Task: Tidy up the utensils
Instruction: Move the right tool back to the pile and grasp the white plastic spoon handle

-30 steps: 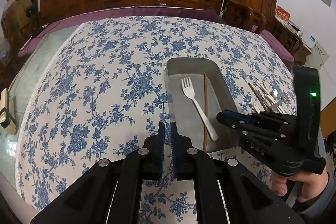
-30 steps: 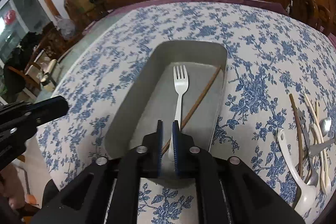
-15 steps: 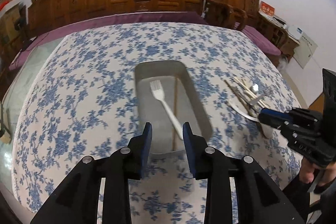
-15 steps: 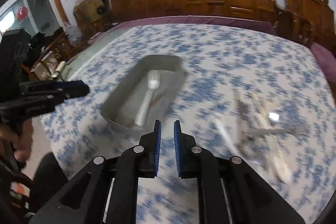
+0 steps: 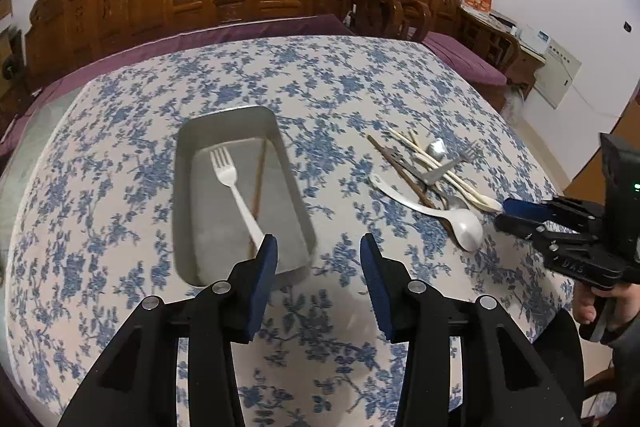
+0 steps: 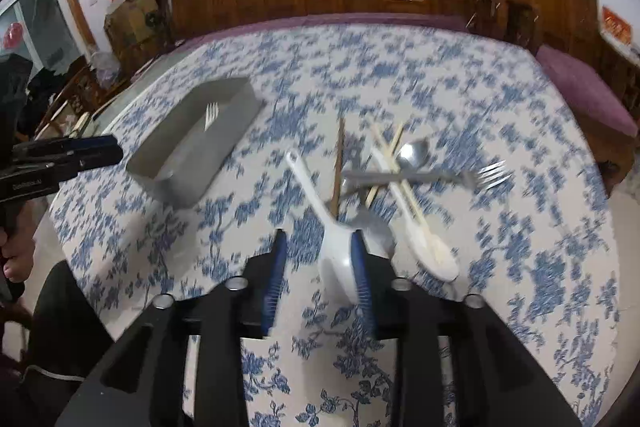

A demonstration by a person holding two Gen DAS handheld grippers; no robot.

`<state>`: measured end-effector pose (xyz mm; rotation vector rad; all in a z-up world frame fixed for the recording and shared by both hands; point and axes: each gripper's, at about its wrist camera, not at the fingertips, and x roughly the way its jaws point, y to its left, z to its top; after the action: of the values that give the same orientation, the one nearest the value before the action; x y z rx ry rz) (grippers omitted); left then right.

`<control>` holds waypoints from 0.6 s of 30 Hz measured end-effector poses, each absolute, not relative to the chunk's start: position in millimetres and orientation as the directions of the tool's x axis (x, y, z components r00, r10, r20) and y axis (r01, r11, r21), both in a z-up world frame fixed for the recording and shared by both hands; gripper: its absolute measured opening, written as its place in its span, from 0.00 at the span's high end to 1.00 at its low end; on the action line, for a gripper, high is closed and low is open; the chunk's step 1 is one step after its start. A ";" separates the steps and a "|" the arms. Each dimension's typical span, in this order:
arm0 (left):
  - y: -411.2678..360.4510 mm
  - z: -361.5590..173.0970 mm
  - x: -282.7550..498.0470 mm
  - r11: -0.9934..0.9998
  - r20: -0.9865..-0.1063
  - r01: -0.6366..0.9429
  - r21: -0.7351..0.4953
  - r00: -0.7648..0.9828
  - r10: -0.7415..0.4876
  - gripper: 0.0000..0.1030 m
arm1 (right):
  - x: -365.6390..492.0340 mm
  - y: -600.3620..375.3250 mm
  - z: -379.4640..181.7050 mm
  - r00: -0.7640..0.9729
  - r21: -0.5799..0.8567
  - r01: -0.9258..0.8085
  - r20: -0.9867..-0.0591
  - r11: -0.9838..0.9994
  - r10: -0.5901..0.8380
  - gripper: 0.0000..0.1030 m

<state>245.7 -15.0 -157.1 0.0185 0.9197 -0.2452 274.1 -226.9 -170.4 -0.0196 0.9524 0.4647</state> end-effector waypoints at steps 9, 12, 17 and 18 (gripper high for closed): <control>-34.5 -167.0 238.2 0.965 -0.795 0.243 -0.101 0.563 -0.225 0.60 | 296.2 -210.9 -189.1 0.435 0.141 -0.435 -0.832 0.889 0.345 0.64; -40.4 -168.5 236.8 0.962 -0.796 0.252 -0.102 0.559 -0.231 0.60 | 309.6 -197.6 -195.8 0.406 0.118 -0.456 -0.855 0.882 0.324 0.64; -49.0 -171.7 233.2 0.958 -0.801 0.267 -0.100 0.550 -0.237 0.60 | 328.7 -175.2 -212.2 0.354 0.056 -0.485 -0.900 0.872 0.255 0.64; -50.2 -172.1 232.7 0.958 -0.802 0.270 -0.099 0.548 -0.238 0.60 | 330.2 -172.8 -214.7 0.345 0.047 -0.490 -0.907 0.871 0.243 0.64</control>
<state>232.7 -50.2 -172.1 0.0373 0.9439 -0.3006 330.2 -172.8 -214.7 -0.2505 1.1235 0.4821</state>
